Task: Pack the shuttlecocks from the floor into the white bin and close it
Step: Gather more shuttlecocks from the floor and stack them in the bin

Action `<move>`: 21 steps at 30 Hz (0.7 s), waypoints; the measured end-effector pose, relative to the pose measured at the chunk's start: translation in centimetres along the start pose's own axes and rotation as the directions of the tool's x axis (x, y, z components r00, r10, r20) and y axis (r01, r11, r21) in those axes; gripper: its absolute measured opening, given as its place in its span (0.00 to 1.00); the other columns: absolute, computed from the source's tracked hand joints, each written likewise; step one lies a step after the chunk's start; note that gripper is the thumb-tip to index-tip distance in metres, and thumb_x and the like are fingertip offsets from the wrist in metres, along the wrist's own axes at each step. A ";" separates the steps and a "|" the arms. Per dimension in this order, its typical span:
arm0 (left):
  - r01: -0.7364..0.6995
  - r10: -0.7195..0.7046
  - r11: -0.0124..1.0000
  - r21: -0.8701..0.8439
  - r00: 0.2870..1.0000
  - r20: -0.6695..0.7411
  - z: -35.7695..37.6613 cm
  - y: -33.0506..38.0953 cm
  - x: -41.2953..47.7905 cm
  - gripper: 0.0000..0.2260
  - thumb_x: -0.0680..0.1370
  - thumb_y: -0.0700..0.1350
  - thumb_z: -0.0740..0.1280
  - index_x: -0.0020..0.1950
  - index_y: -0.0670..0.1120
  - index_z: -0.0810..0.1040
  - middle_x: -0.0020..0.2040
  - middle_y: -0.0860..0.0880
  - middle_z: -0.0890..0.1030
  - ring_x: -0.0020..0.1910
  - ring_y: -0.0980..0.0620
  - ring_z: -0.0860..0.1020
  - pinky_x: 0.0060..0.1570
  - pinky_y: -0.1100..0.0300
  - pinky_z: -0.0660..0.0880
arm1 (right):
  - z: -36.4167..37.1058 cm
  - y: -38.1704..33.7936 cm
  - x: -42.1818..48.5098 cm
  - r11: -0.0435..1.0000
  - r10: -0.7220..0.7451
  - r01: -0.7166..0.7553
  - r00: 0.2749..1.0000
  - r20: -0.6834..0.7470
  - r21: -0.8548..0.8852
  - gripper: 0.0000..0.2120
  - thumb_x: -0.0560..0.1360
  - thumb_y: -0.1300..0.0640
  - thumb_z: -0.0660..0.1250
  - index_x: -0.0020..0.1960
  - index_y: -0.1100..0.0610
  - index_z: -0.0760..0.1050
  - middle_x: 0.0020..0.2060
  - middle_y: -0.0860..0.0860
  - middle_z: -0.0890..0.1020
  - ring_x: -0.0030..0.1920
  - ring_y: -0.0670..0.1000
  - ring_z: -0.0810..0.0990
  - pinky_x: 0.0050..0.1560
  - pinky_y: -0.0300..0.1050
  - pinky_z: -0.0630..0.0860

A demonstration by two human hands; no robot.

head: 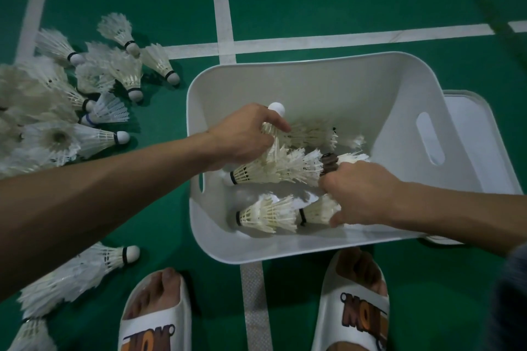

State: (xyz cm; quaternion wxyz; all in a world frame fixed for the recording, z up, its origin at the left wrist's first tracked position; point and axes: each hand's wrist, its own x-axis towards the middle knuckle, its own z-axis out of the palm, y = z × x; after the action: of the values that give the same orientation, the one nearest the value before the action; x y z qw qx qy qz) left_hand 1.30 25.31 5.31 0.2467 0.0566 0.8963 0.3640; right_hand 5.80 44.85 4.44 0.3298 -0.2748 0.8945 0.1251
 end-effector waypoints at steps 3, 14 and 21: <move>0.002 -0.002 1.000 -0.001 1.000 0.005 0.0 0.1 0.1 0.20 0.76 0.34 0.61 0.59 0.56 0.80 0.71 0.50 0.69 0.52 0.53 0.72 0.49 0.65 0.64 | 1.0 0.3 0.3 1.000 -0.009 0.007 0.997 0.073 0.030 0.25 0.70 0.47 0.74 0.61 0.55 0.71 0.51 0.53 0.79 0.51 0.54 0.78 0.41 0.43 0.69; 0.014 -0.013 1.000 -0.023 0.999 0.033 0.1 0.2 0.1 0.20 0.76 0.34 0.62 0.59 0.57 0.80 0.72 0.50 0.69 0.52 0.53 0.74 0.39 0.69 0.66 | 1.8 0.7 1.9 0.877 0.032 -0.046 0.999 0.036 0.479 0.25 0.66 0.59 0.77 0.60 0.54 0.74 0.35 0.46 0.79 0.36 0.45 0.77 0.34 0.39 0.71; -0.011 0.013 0.999 -0.050 0.998 0.056 0.1 0.2 0.2 0.19 0.76 0.36 0.67 0.62 0.55 0.78 0.70 0.51 0.71 0.49 0.53 0.75 0.41 0.68 0.68 | 2.4 -1.4 3.0 0.844 -0.073 0.030 0.996 0.059 0.535 0.23 0.70 0.59 0.74 0.63 0.54 0.72 0.51 0.51 0.81 0.48 0.50 0.79 0.44 0.41 0.73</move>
State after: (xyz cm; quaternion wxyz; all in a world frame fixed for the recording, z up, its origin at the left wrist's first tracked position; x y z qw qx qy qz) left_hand 1.16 25.63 5.31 0.2710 0.0660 0.8793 0.3860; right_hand 5.97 43.46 0.62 0.4306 -0.1914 0.8729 -0.1267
